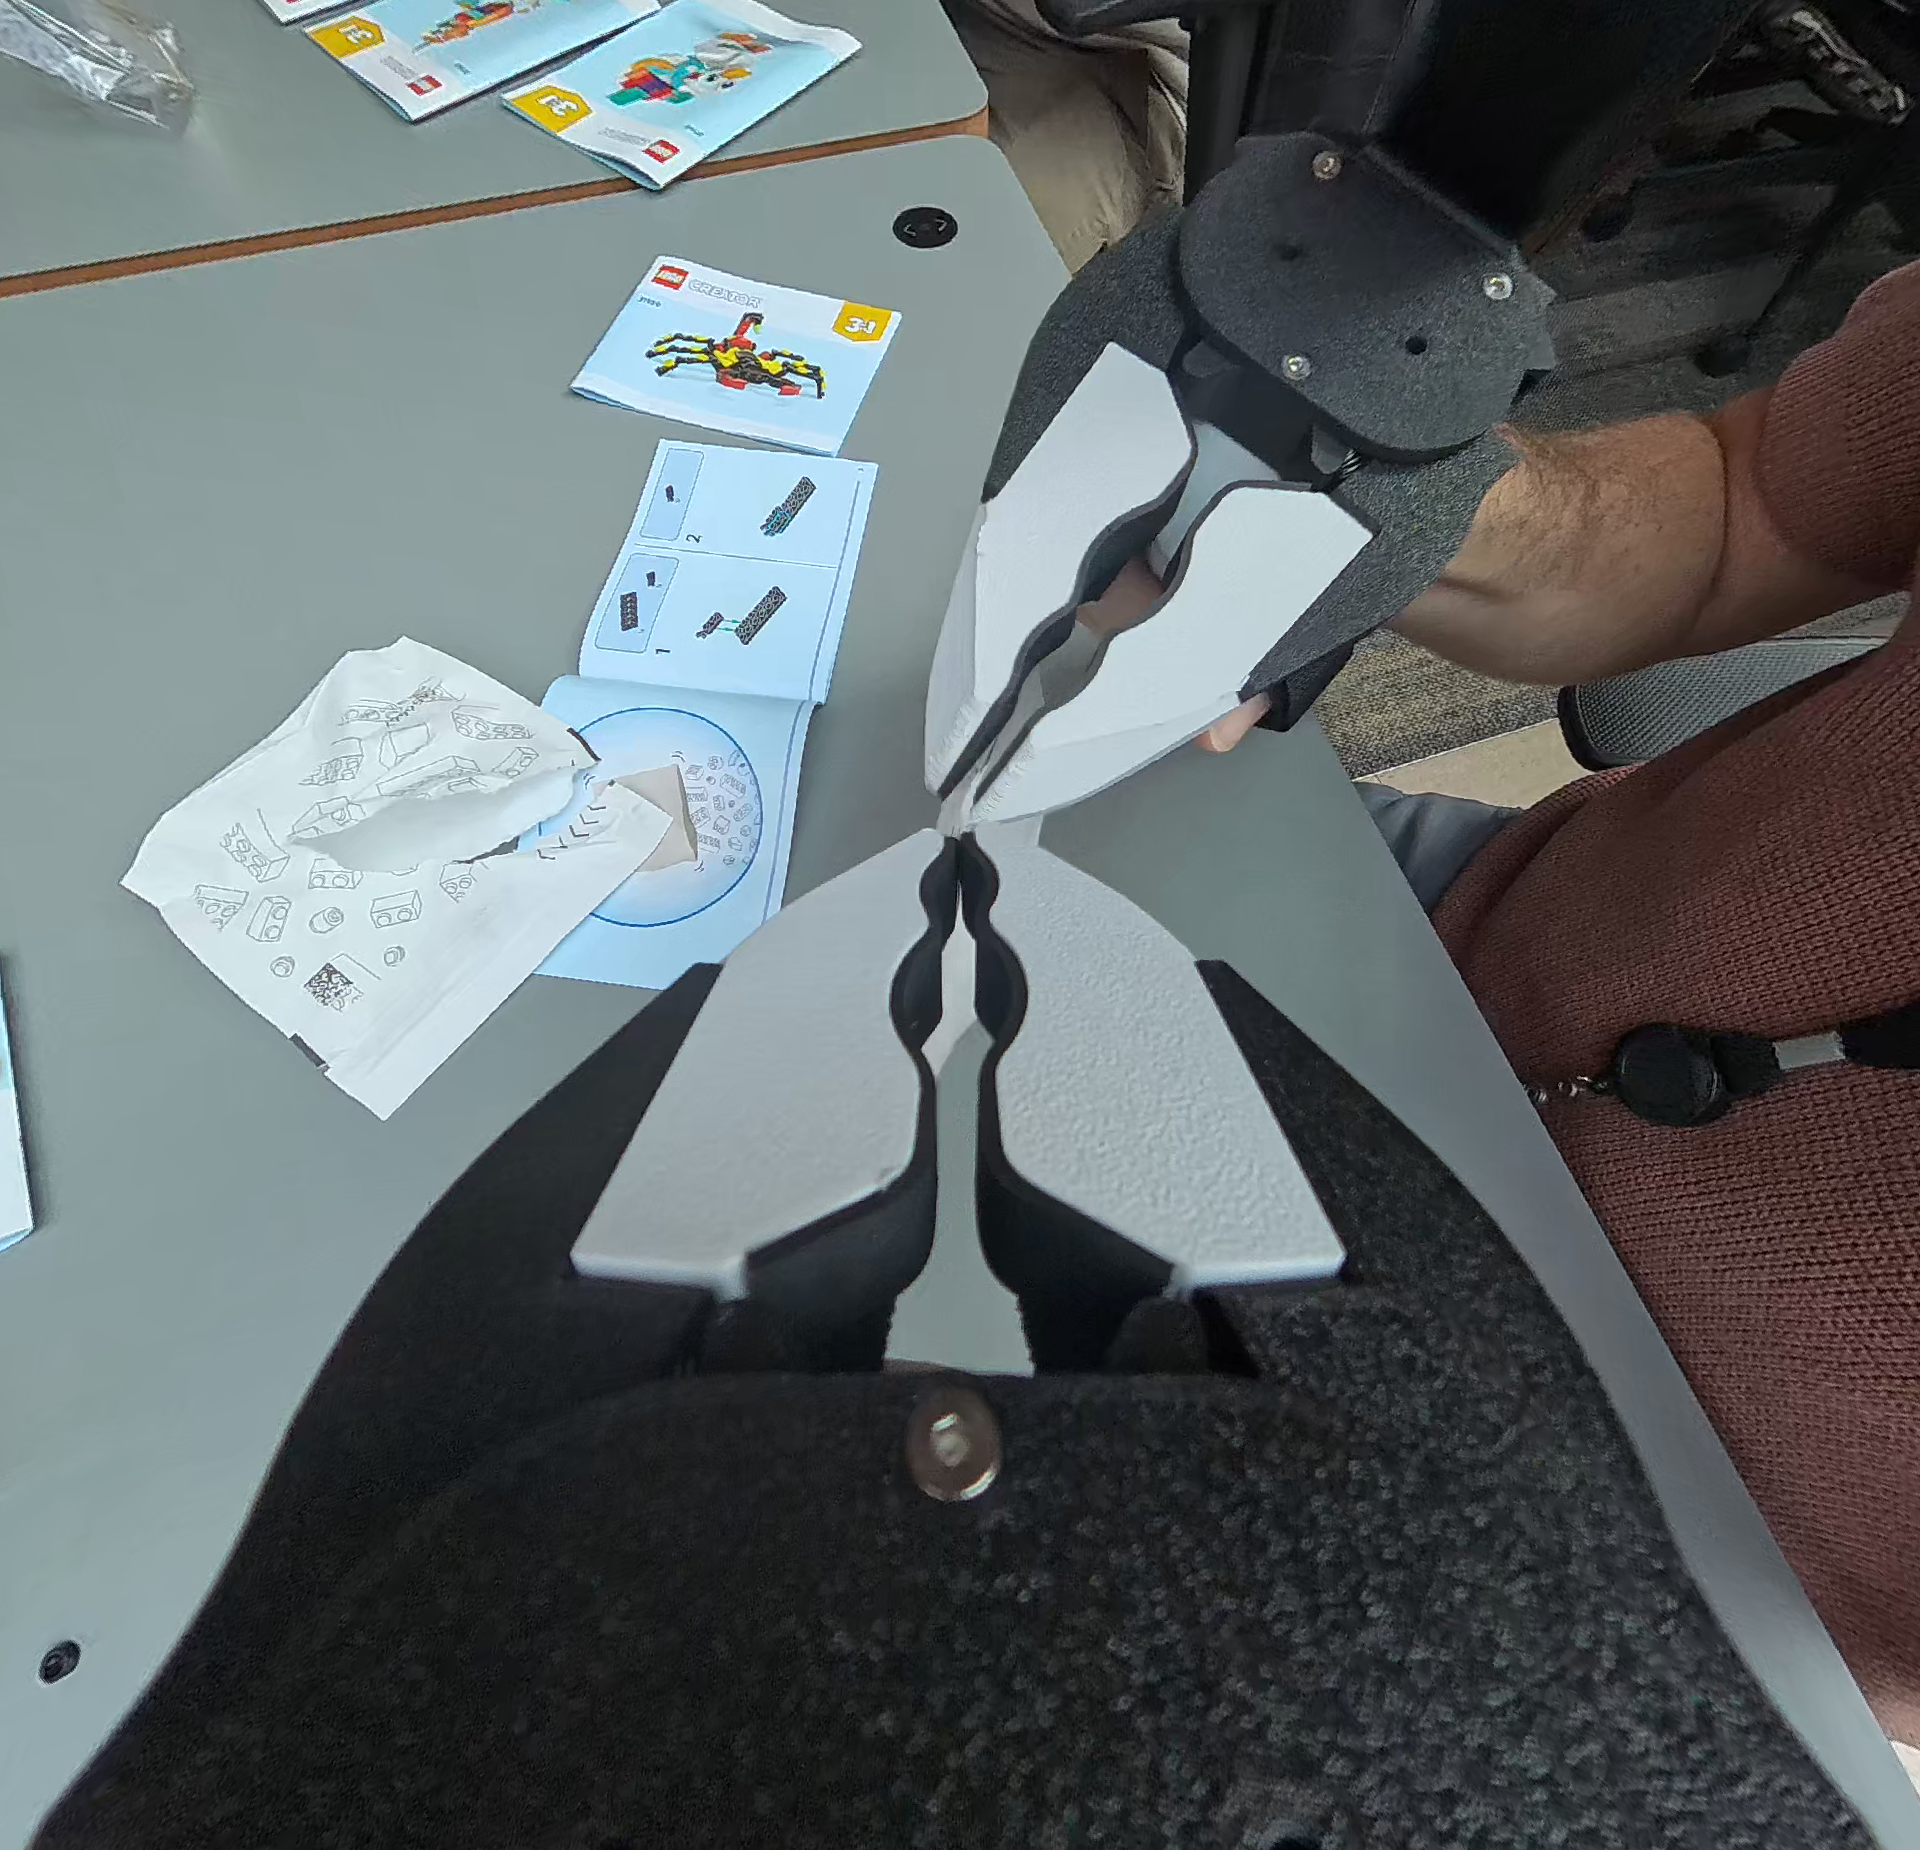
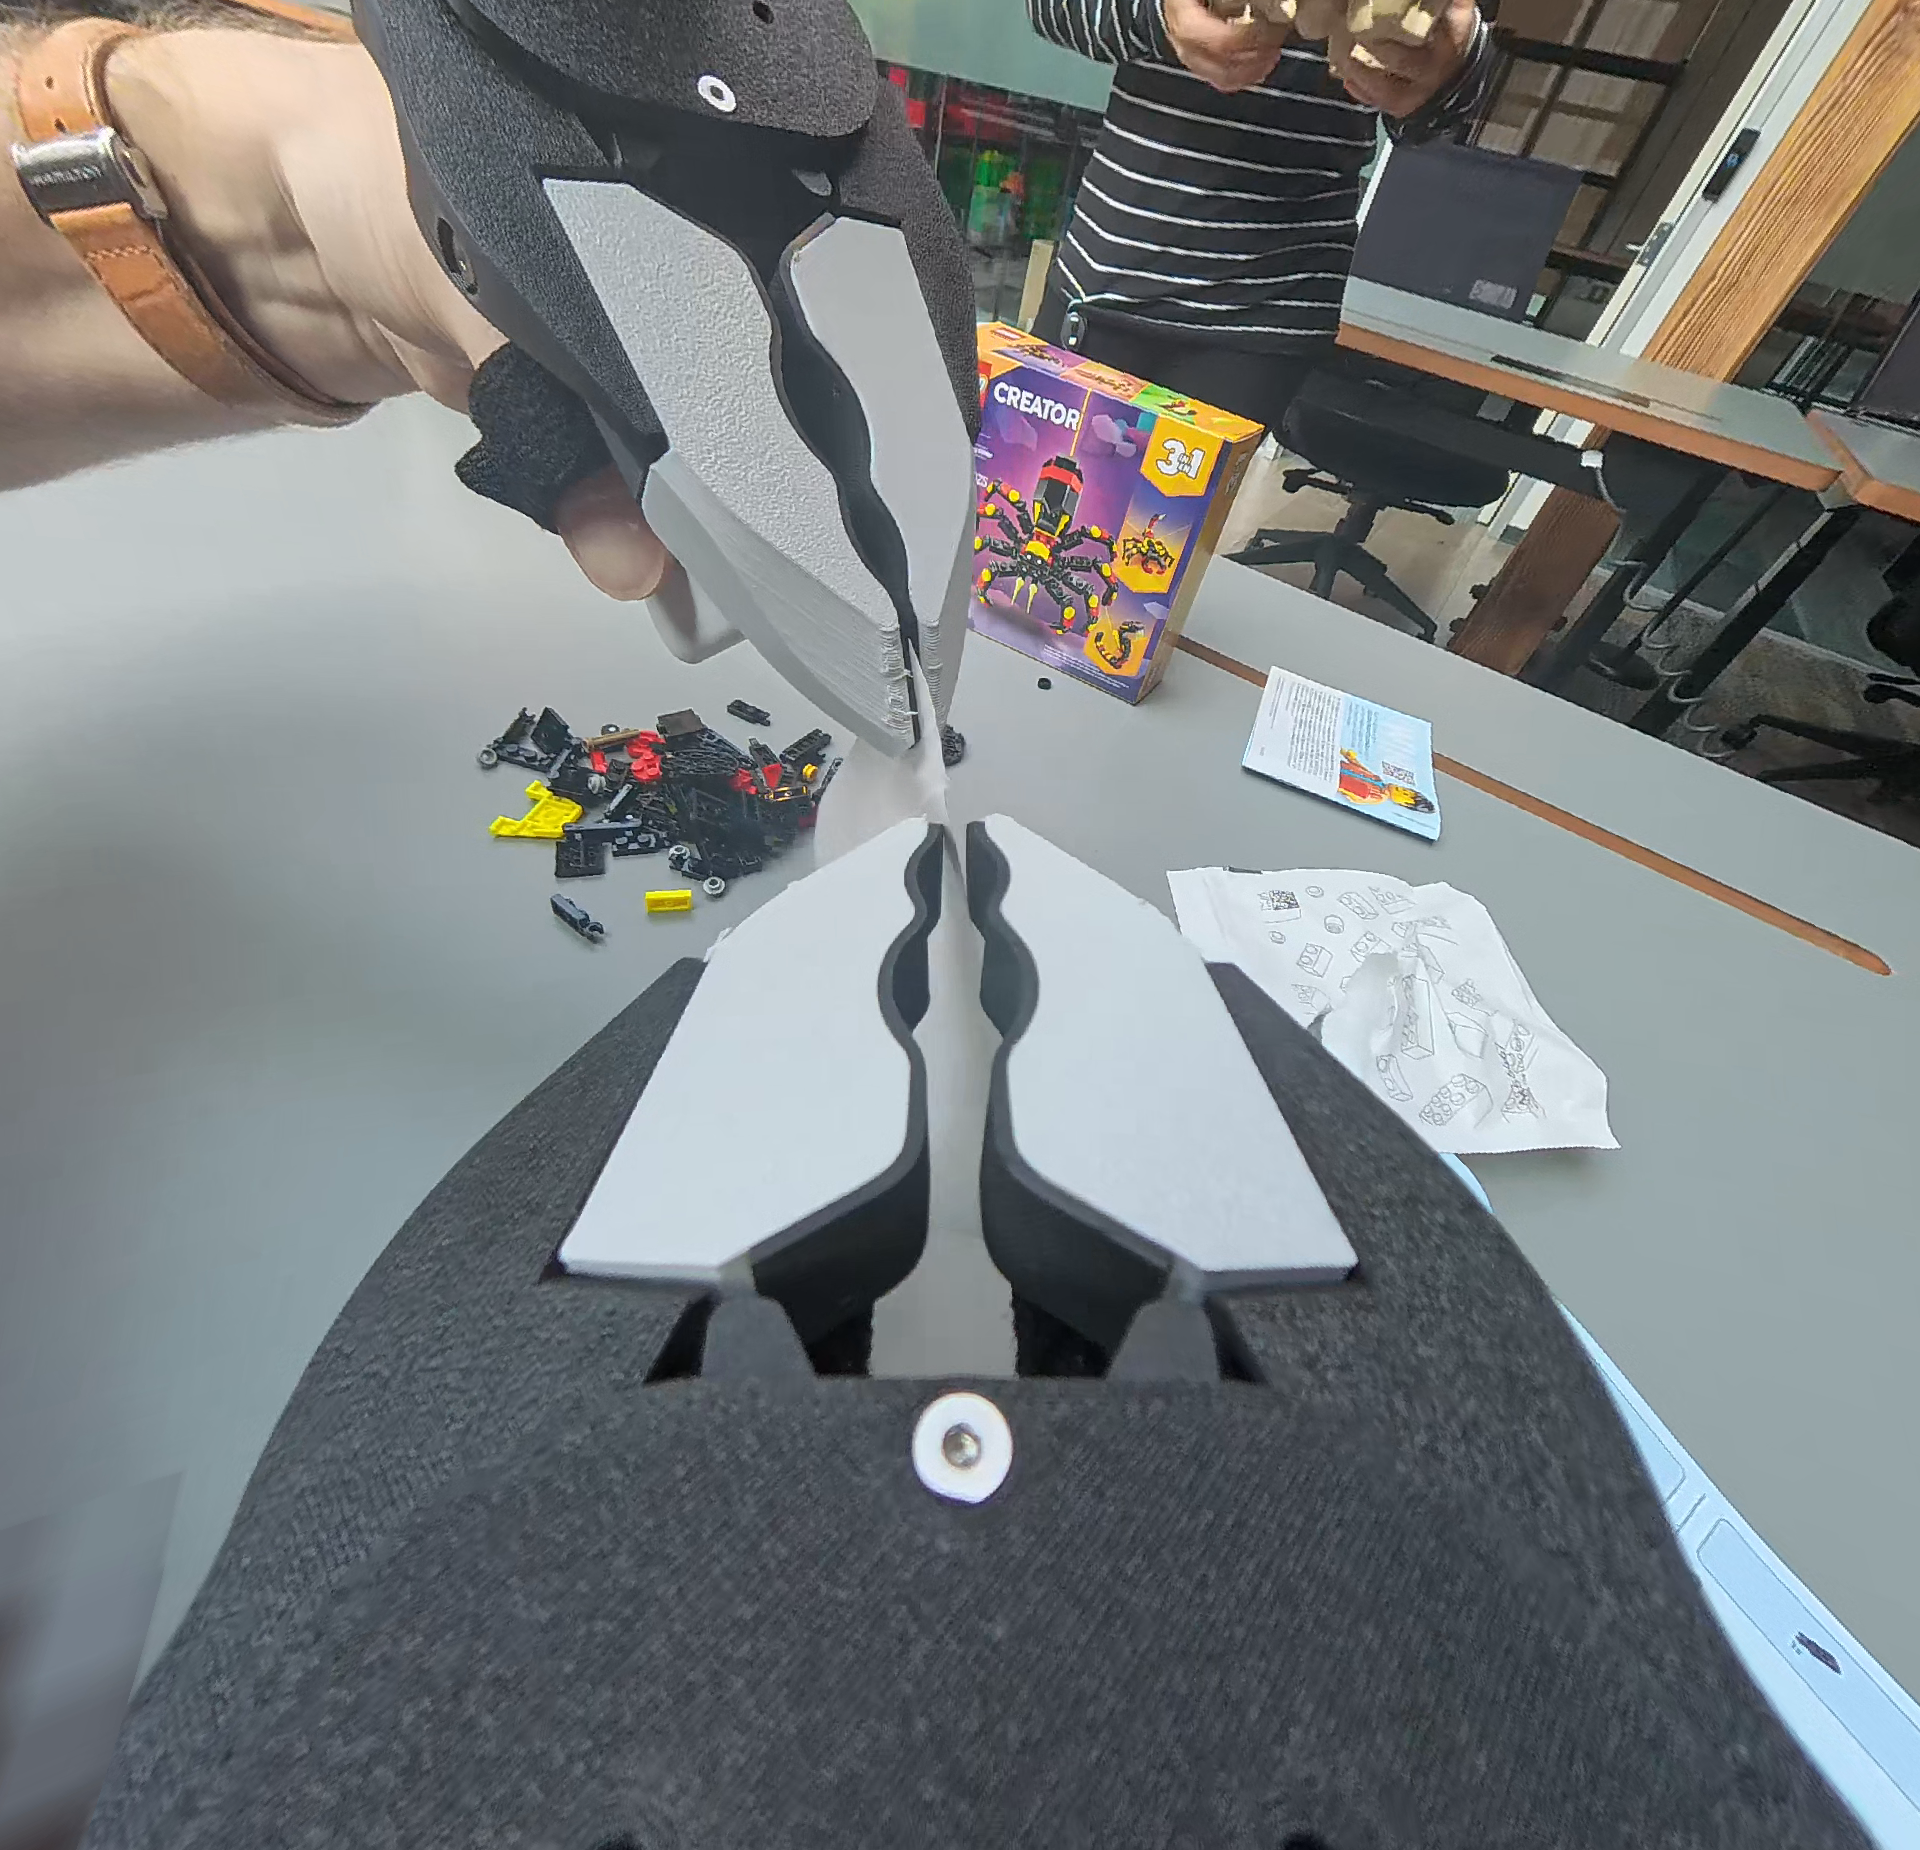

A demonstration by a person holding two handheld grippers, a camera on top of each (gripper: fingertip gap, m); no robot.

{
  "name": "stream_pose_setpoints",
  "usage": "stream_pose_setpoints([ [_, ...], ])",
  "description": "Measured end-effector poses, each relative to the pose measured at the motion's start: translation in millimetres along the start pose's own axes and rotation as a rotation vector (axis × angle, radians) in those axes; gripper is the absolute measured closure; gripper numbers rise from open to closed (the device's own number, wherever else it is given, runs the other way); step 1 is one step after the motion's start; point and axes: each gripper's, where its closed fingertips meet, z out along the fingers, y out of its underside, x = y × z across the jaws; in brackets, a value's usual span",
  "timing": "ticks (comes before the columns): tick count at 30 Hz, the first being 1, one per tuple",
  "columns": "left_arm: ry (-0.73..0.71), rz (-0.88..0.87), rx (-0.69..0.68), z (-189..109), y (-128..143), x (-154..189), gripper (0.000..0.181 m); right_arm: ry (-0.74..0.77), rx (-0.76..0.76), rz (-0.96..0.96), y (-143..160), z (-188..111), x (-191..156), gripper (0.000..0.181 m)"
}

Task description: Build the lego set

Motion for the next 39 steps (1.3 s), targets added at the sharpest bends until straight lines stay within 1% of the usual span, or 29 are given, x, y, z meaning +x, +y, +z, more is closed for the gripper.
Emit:
stream_pose_setpoints([
  [3, 0.0, 0.006, -0.019, 0.2, 3.1, 0.7, 0.181, -0.028, -0.017, -0.008, 2.3, 1.7, -3.9, 0.181],
  [4, -0.005, 0.01, -0.024, 0.2, 3.5, 0.2, 0.179, -0.018, -0.018, -0.017, 2.4, 1.8, -3.0, 0.181],
  [5, -0.014, 0.029, -0.022, 0.2, 2.5, 0.1, 0.171, -0.007, -0.019, -0.033, 2.5, 2.0, -2.3, 0.181],
  [6, -0.02, 0.062, -0.024, 0.2, 1.9, 0.8, 0.168, -0.01, -0.021, -0.04, 2.8, 2.2, -2.9, 0.181],
  [7, -0.019, 0.088, -0.035, 1.2, 2.3, 1.7, 0.167, -0.019, -0.021, -0.039, 2.7, 2.5, -3.7, 0.181],
  [9, 0.006, 0.107, -0.045, 3.3, 0.6, 4.0, 0.168, -0.027, -0.024, -0.058, 2.4, 2.5, -4.9, 0.181],
  [12, 0.042, 0.116, -0.056, 4.4, -1.8, 3.9, 0.18, -0.034, -0.035, -0.092, 2.0, 2.4, -7.2, 0.181],
  [20, 0.097, 0.047, -0.06, 5.0, 0.1, 4.4, 0.181, -0.028, -0.045, -0.098, 2.9, 4.7, -5.9, 0.181],
  [22, 0.061, 0.021, -0.049, 5.8, -1.5, -0.5, 0.181, -0.003, -0.041, -0.134, 1.8, 5.2, -5.4, 0.181],
  [25, 0.037, -0.045, -0.025, 8.1, -2.5, -4.4, 0.181, 0.075, -0.05, -0.247, 1.0, 6.1, -4.3, 0.181],
  [26, 0.035, -0.069, -0.022, 8.7, -1.0, -5.7, 0.181, 0.083, -0.058, -0.265, 2.8, 6.8, -4.7, 0.181],
  [28, -0.059, -0.097, -0.017, 7.3, 5.0, -24.1, 0.181, 0.049, -0.024, -0.299, -1.1, 6.9, -16.9, 0.181],
  [29, -0.044, -0.131, 0.007, 6.9, 4.8, -25.2, 0.181, 0.075, -0.04, -0.327, 0.3, 8.2, -16.7, 0.181],
  [30, -0.065, -0.122, -0.011, 7.9, 9.5, -27.8, 0.181, 0.084, -0.07, -0.319, 5.5, 10.9, -15.0, 0.181],
  [31, -0.09, -0.101, -0.026, 8.6, 13.1, -30.7, 0.181, 0.079, -0.064, -0.302, 6.8, 11.6, -14.3, 0.181],
  [32, -0.078, -0.113, -0.021, 8.7, 13.2, -30.3, 0.181, 0.071, -0.048, -0.288, 6.1, 10.2, -14.8, 0.181],
  [34, -0.124, -0.119, -0.004, 5.3, 13.6, -40.8, 0.181, 0.072, -0.012, -0.267, 2.0, 5.7, -15.1, 0.181],
  [35, -0.118, -0.14, 0.01, 4.2, 13.2, -43.2, 0.181, 0.071, -0.009, -0.274, 2.0, 4.8, -16.4, 0.181],
  [39, -0.168, -0.174, 0.033, 1.6, 17.5, -60.5, 0.181, 0.057, 0.002, -0.248, 6.0, 2.4, -20.3, 0.181],
])
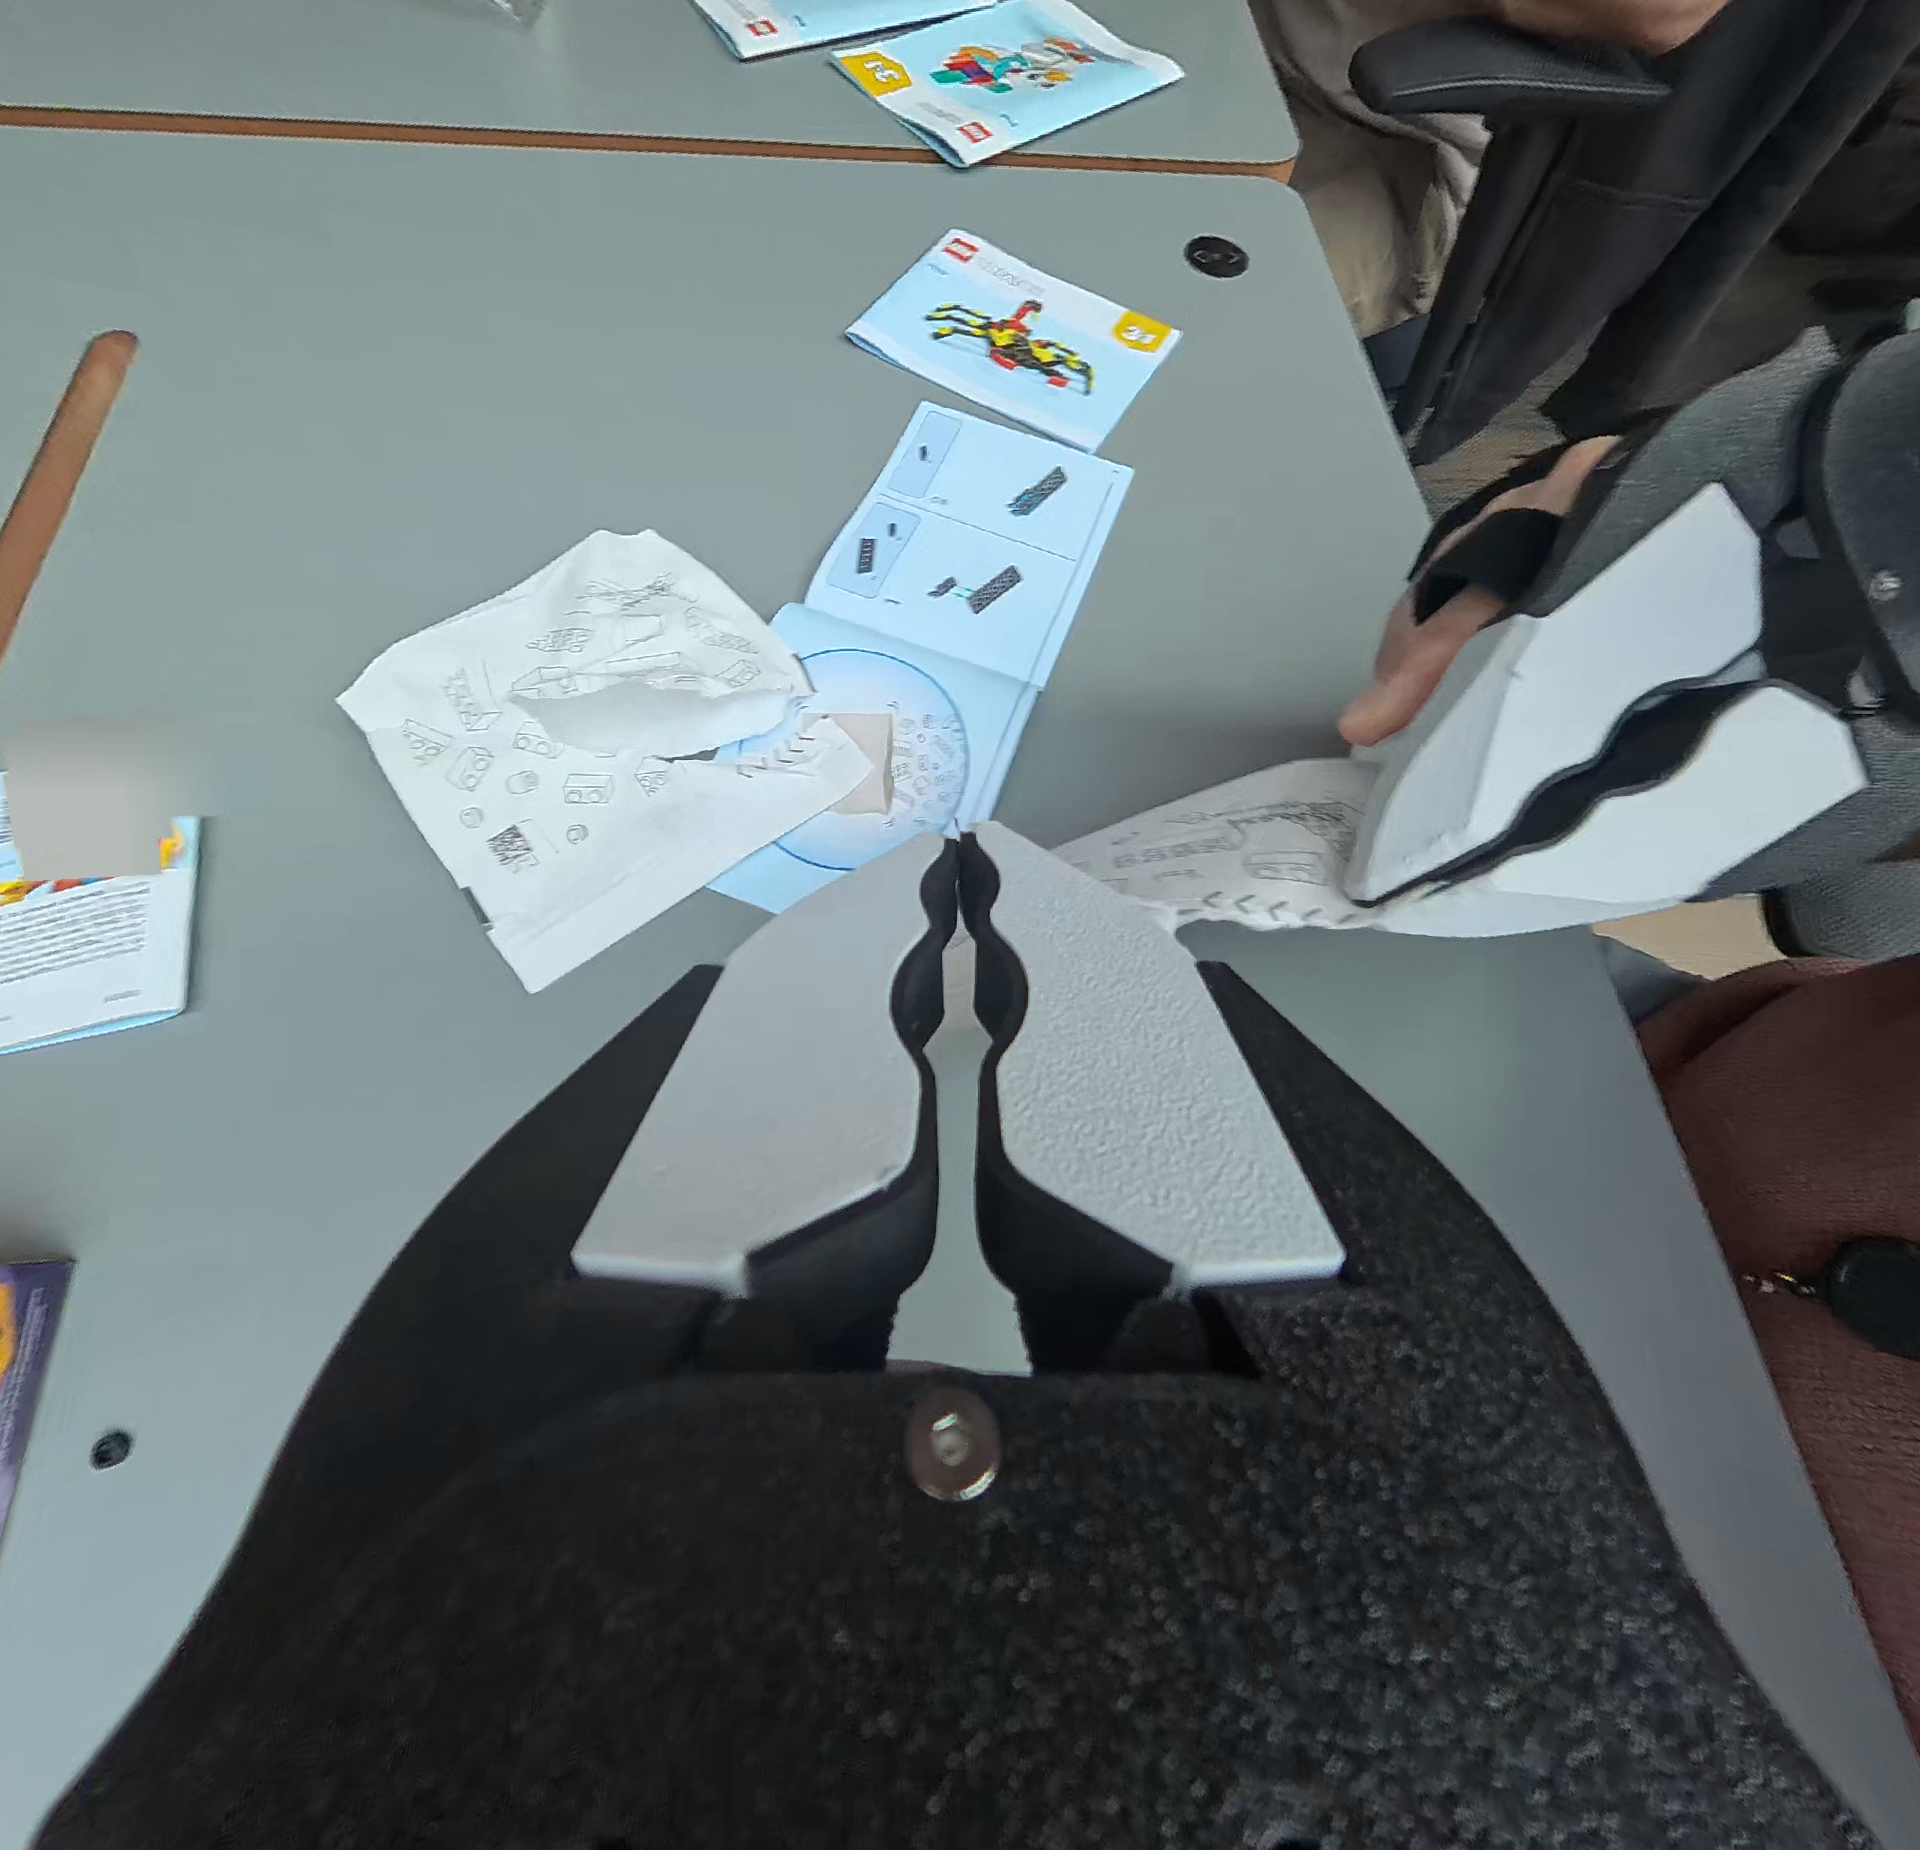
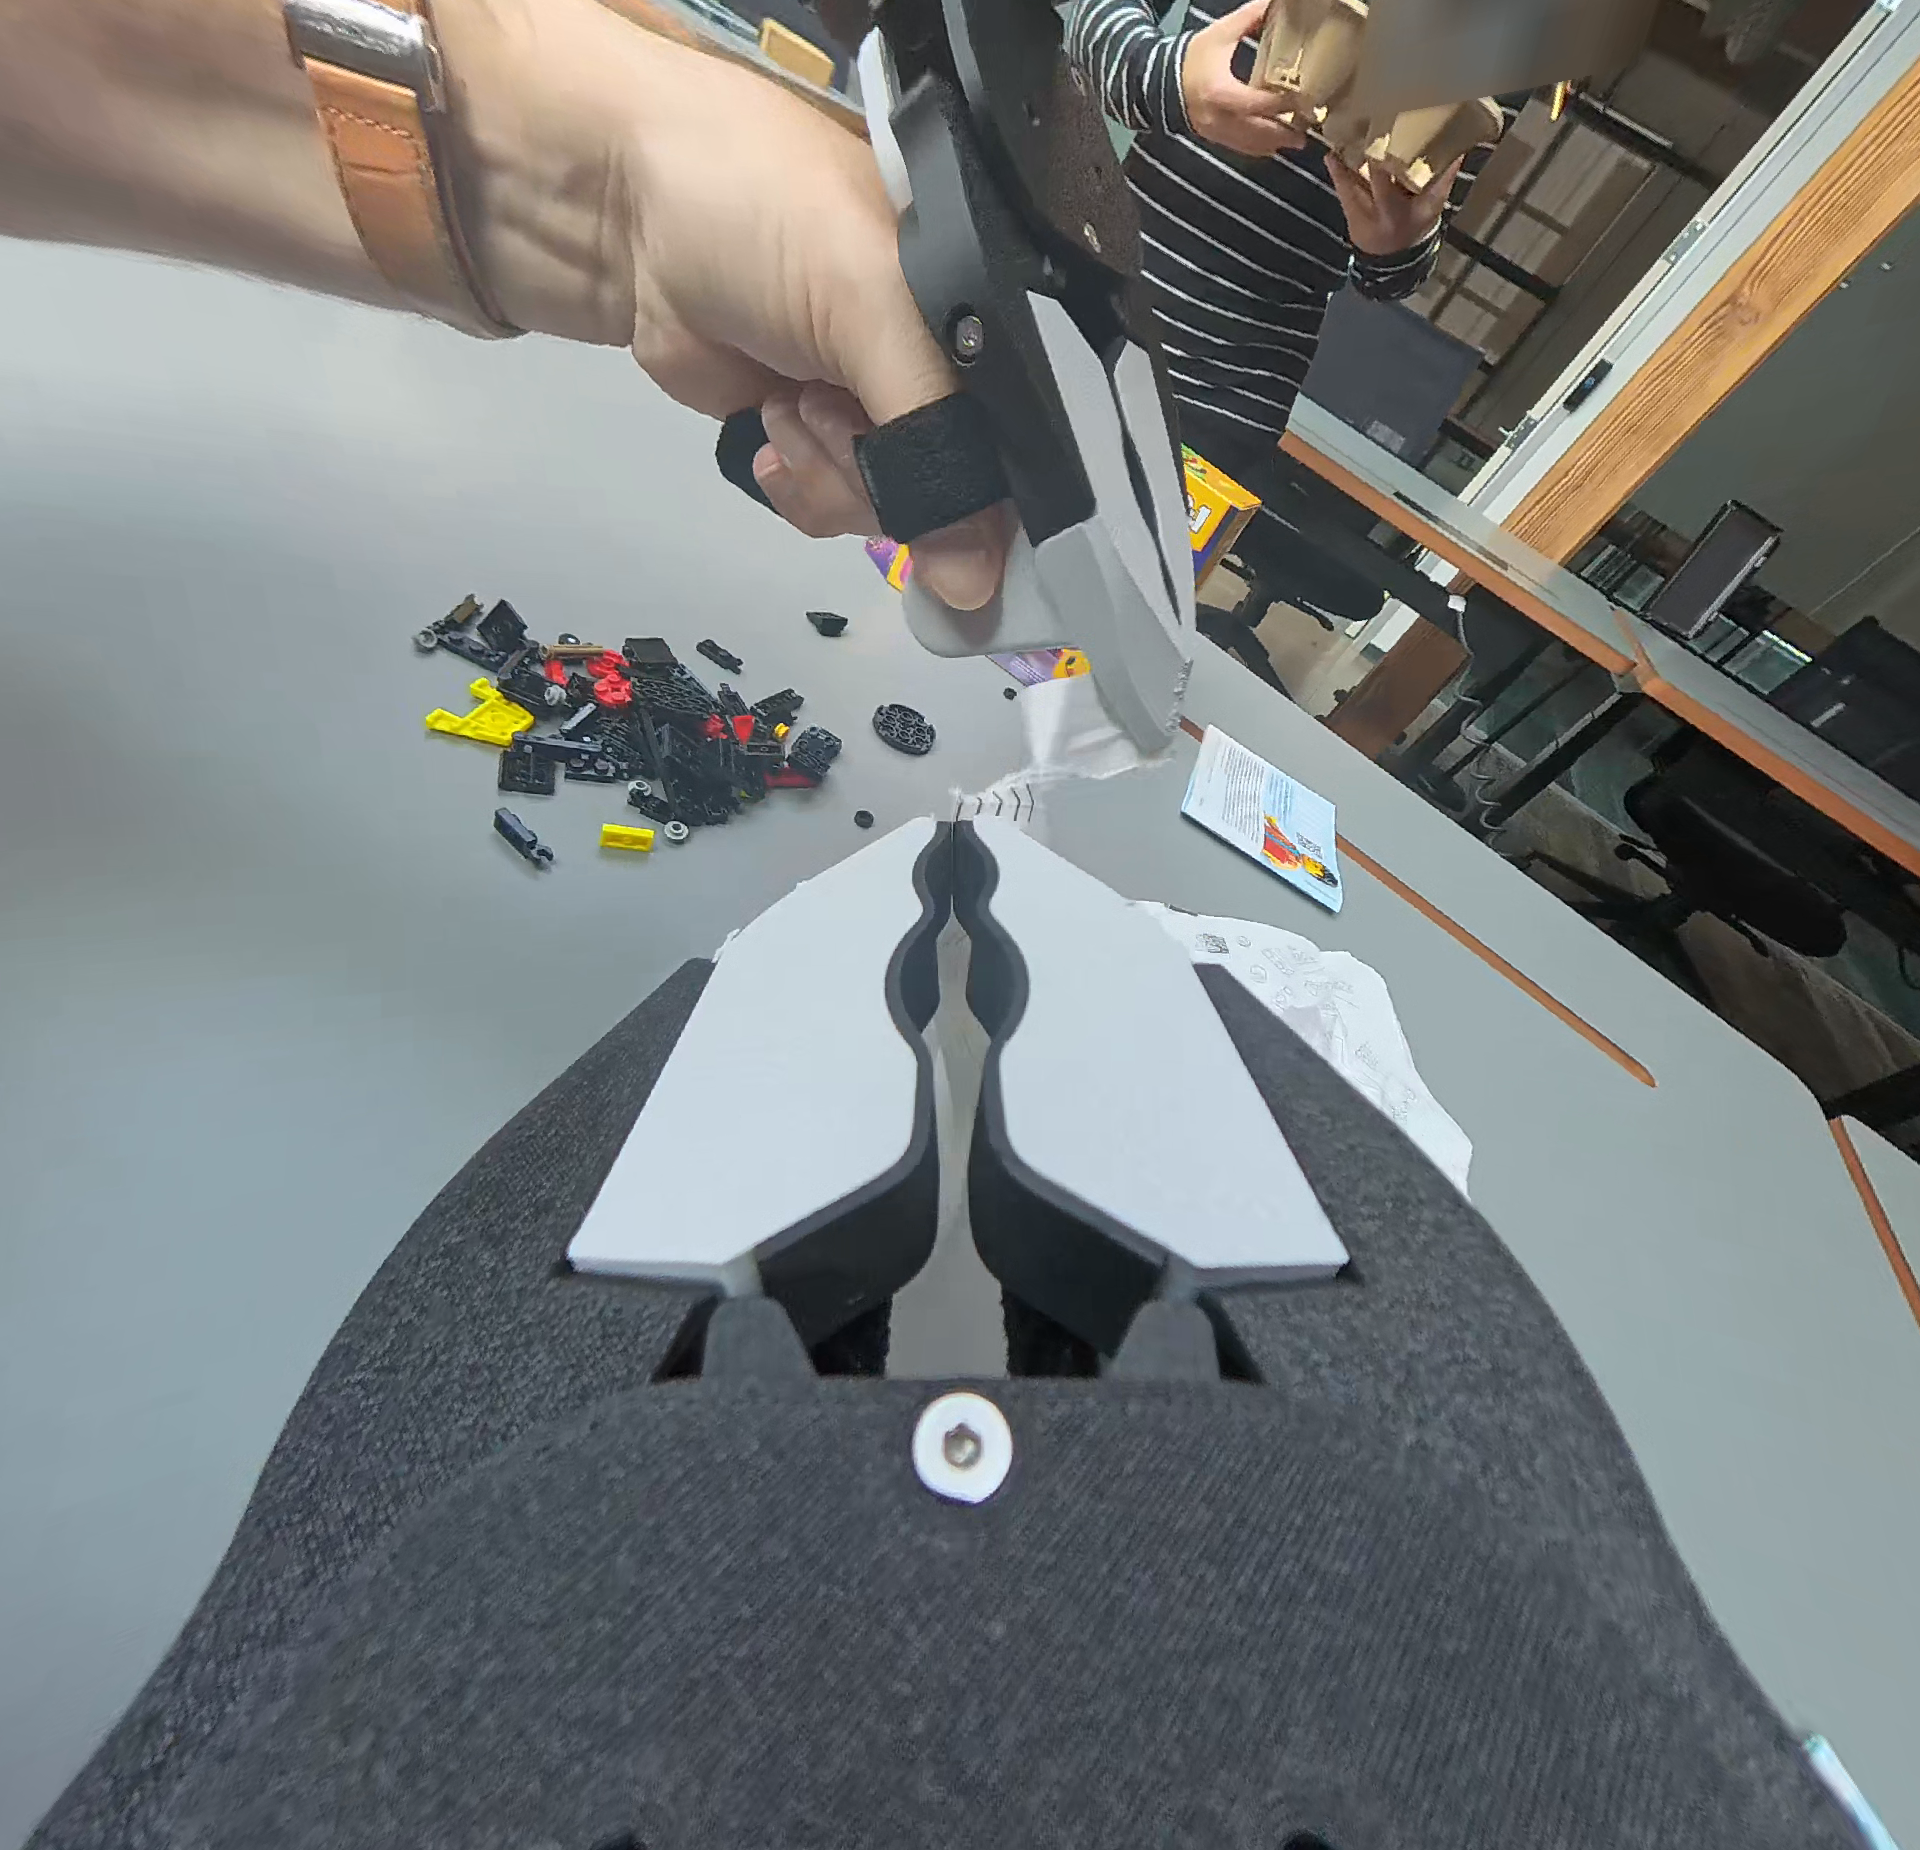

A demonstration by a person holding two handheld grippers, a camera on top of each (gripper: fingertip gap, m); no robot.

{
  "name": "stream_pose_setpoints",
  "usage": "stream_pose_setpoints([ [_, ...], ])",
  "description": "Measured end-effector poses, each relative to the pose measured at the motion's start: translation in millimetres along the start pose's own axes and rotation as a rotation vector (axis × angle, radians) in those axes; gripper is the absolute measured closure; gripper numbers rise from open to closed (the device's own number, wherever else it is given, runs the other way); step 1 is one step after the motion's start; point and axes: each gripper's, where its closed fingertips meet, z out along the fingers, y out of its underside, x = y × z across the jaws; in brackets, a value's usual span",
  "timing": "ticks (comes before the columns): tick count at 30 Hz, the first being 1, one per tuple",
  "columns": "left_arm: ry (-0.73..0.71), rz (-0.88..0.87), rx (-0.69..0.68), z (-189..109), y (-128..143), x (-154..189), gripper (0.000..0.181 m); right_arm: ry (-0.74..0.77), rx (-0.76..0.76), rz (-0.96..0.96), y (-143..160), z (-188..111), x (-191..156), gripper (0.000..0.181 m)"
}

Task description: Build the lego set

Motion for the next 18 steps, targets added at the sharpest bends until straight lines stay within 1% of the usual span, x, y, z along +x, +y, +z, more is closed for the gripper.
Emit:
stream_pose_setpoints([
  [1, -0.047, 0.007, -0.001, -0.9, 2.0, -10.0, 0.181, -0.01, 0.009, 0.012, -0.8, -1.5, -2.5, 0.181],
  [3, -0.042, -0.041, 0.027, -3.8, 1.9, -19.5, 0.181, 0.004, 0.007, 0.006, 1.1, -4.0, -3.7, 0.181],
  [5, -0.095, -0.018, 0.012, -2.5, 6.3, -29.9, 0.181, -0.011, 0.017, 0.036, 2.2, -5.8, -5.6, 0.181],
  [6, -0.086, -0.033, 0.017, -1.5, 6.4, -31.5, 0.181, -0.006, 0.016, 0.034, 3.7, -6.2, -5.9, 0.181],
  [8, -0.159, -0.027, 0.018, -2.5, 8.2, -49.2, 0.181, -0.031, 0.029, 0.056, 3.5, -7.7, -11.8, 0.181],
  [10, -0.179, -0.056, 0.022, -5.3, 10.8, -63.6, 0.181, -0.008, 0.028, 0.06, 5.9, -10.2, -10.9, 0.181],
  [12, -0.231, -0.053, 0.01, -7.3, 14.9, -78.5, 0.181, -0.011, 0.03, 0.096, 10.0, -12.2, -9.7, 0.181],
  [14, -0.219, -0.064, 0.011, -5.9, 14.3, -82.4, 0.181, 0.002, 0.027, 0.107, 13.7, -12.8, -8.7, 0.181],
  [16, -0.271, -0.037, -0.011, -3.1, 15.9, -92.4, 0.181, 0.005, 0.045, 0.126, 13.6, -14.4, -8.5, 0.181],
  [18, -0.28, -0.061, -0.011, -2.9, 17.2, -102.4, 0.181, 0.016, 0.043, 0.141, 15.5, -16.7, -6.6, 0.181],
])
